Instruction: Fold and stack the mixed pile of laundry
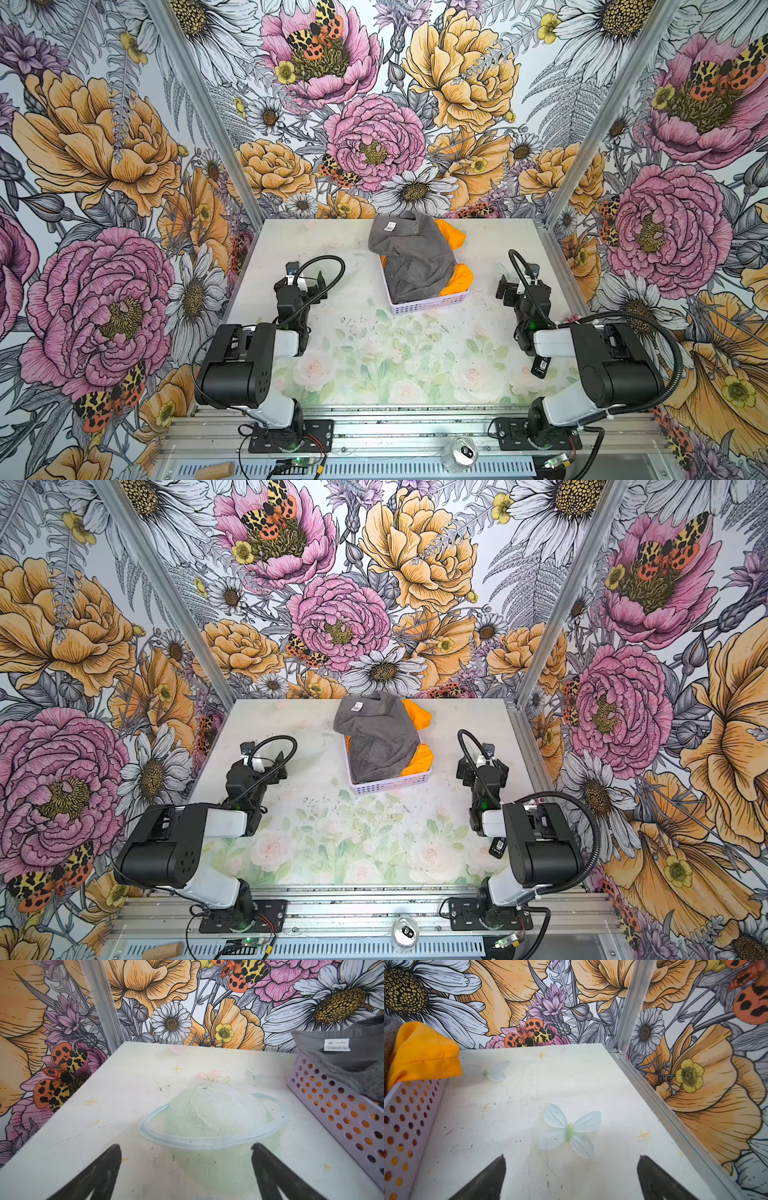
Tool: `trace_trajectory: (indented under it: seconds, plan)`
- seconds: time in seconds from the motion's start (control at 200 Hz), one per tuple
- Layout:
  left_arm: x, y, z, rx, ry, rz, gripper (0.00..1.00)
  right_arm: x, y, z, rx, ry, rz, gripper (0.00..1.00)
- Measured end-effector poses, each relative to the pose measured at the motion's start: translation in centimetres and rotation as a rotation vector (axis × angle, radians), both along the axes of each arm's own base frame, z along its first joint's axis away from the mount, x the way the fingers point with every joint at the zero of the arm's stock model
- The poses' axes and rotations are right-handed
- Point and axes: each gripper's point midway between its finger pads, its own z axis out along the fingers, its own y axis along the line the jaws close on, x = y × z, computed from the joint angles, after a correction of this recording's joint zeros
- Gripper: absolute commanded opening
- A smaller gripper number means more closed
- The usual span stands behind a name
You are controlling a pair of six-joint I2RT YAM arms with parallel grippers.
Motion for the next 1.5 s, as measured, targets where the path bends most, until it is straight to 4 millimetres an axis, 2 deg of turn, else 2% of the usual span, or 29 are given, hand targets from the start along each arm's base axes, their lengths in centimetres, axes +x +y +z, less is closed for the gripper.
trace_trajectory:
  seconds: [1.501]
  plan:
    - [-0.18,0.27,-0.03,-0.003,0.012,0.001,0.99,-0.21,0.22,-0.15,-0.008,0.033,0.007,1.0]
